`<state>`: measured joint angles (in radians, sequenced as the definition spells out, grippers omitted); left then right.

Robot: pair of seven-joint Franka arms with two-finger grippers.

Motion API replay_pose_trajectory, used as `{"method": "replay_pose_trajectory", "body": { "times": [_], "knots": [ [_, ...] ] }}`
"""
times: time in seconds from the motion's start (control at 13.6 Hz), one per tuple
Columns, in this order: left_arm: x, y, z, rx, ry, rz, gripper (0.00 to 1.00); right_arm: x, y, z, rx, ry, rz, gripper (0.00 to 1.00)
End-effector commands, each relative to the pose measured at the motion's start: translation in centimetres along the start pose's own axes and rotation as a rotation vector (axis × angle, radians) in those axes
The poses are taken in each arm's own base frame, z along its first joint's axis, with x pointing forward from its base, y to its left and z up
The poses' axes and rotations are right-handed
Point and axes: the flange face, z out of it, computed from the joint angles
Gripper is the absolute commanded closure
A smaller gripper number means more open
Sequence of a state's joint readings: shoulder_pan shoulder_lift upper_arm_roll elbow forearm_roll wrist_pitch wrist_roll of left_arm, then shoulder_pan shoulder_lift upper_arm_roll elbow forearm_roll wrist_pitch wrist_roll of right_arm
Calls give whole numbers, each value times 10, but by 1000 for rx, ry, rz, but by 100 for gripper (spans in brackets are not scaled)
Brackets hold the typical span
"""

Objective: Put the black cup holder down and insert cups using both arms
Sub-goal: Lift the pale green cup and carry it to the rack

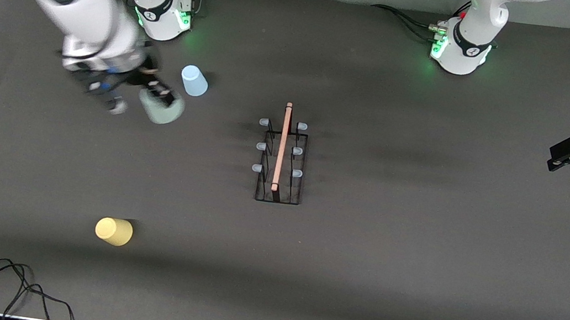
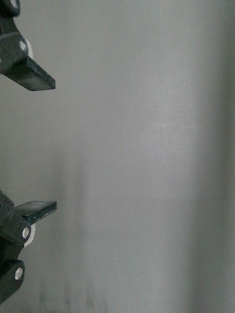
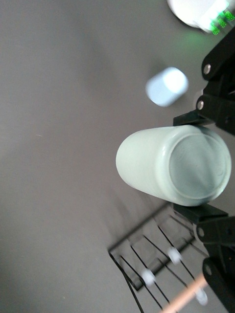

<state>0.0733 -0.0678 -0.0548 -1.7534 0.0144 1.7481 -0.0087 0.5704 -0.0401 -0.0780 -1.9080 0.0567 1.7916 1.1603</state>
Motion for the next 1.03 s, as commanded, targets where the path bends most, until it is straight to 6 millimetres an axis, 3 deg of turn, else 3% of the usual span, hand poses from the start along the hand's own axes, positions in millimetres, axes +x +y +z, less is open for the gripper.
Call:
{"method": "replay_pose_trajectory", "body": {
  "times": [0.0,0.22,0.37,0.59,0.96],
  "knots": [
    [-4,0,-2,13,0,63,0,-54,-53,14,19,-8,210,100],
    [-6,0,-1,11,-17,63,0,-117,-84,40,39,1,335,100],
    [-6,0,1,11,-21,64,0,-124,-91,46,55,-4,384,100],
    [-6,0,7,12,-47,63,0,-139,-103,72,55,-4,387,100],
    [-1,0,12,10,-38,59,0,-134,-115,111,54,7,394,100]
  ]
}}
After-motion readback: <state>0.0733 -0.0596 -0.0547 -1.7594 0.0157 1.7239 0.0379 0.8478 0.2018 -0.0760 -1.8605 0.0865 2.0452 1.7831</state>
